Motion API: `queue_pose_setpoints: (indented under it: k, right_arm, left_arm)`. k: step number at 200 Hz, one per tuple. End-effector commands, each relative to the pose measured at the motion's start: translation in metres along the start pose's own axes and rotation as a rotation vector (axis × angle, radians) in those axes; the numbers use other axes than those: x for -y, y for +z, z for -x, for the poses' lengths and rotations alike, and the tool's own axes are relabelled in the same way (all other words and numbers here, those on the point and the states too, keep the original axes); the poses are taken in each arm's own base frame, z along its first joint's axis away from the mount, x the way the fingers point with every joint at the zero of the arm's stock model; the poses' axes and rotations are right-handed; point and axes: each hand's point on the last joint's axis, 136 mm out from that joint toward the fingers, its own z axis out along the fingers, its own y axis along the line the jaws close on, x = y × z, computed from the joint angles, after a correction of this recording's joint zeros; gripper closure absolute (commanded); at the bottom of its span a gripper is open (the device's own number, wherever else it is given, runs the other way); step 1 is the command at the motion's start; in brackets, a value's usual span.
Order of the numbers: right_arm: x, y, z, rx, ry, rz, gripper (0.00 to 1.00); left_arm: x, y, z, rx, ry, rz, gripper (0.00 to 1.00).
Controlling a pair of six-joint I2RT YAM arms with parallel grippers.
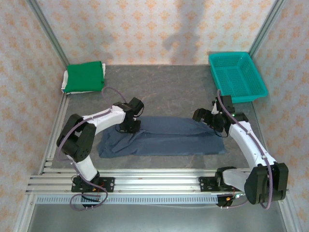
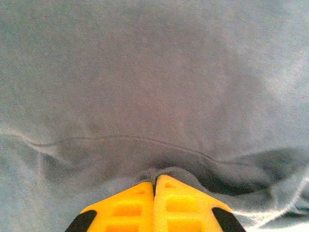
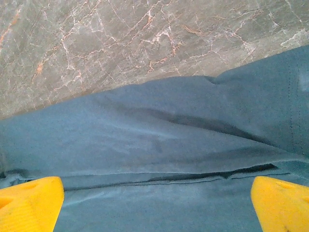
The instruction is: Fold and stack the t-shirts
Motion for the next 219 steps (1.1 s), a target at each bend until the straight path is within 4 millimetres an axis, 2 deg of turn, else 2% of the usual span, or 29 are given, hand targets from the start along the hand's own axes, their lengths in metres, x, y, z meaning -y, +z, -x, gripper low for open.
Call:
queue_pose_setpoints:
  k: [1, 32, 56, 66, 75, 87, 99, 122, 137, 155, 166, 191, 219]
  right_arm:
    - [0.004, 0.004, 0.003, 0.016, 0.007, -0.024, 0.01]
    - [0.010, 0.006, 0.006, 0.030, 0.012, -0.059, 0.01]
    - [0.016, 0.008, 0.009, 0.041, 0.031, -0.092, 0.01]
    - [0.018, 0.014, 0.009, 0.024, 0.041, -0.101, 0.01]
    - [0.017, 0.017, 0.010, 0.018, 0.044, -0.098, 0.01]
    - [0.016, 0.021, 0.011, 0.011, 0.048, -0.096, 0.01]
    - [0.016, 0.023, 0.013, 0.003, 0.049, -0.102, 0.01]
    - [0.018, 0.027, 0.014, -0.014, 0.046, -0.118, 0.00]
    - [0.020, 0.028, 0.015, -0.022, 0.040, -0.133, 0.01]
    - [0.030, 0.031, 0.012, -0.054, 0.046, -0.195, 0.00]
    - [0.037, 0.035, 0.007, -0.095, 0.049, -0.236, 0.00]
    - [0.061, 0.043, -0.004, -0.165, 0.090, -0.369, 0.06]
    - [0.074, 0.045, -0.009, -0.190, 0.144, -0.425, 0.18]
  left_arm:
    - [0.009, -0.017, -0.007, 0.059, 0.016, 0.009, 0.98]
    - [0.033, -0.025, -0.040, 0.093, 0.062, 0.007, 0.97]
    - [0.066, -0.029, -0.068, 0.111, 0.118, -0.067, 0.92]
    - [0.084, -0.035, -0.077, 0.116, 0.153, -0.121, 0.85]
    - [0.095, -0.041, -0.084, 0.127, 0.192, -0.149, 0.72]
    - [0.095, -0.051, -0.086, 0.153, 0.210, -0.135, 0.50]
    - [0.092, -0.060, -0.084, 0.187, 0.201, -0.146, 0.38]
    - [0.075, -0.087, -0.067, 0.302, 0.148, -0.148, 0.24]
    - [0.045, -0.087, -0.054, 0.308, 0.008, -0.101, 0.21]
    - [-0.004, -0.074, -0.046, 0.264, -0.205, 0.013, 0.22]
    - [-0.024, -0.063, -0.045, 0.221, -0.308, 0.047, 0.23]
    - [-0.057, -0.037, -0.039, 0.169, -0.480, 0.107, 0.30]
    - [-0.081, -0.013, -0.032, 0.142, -0.566, 0.173, 0.35]
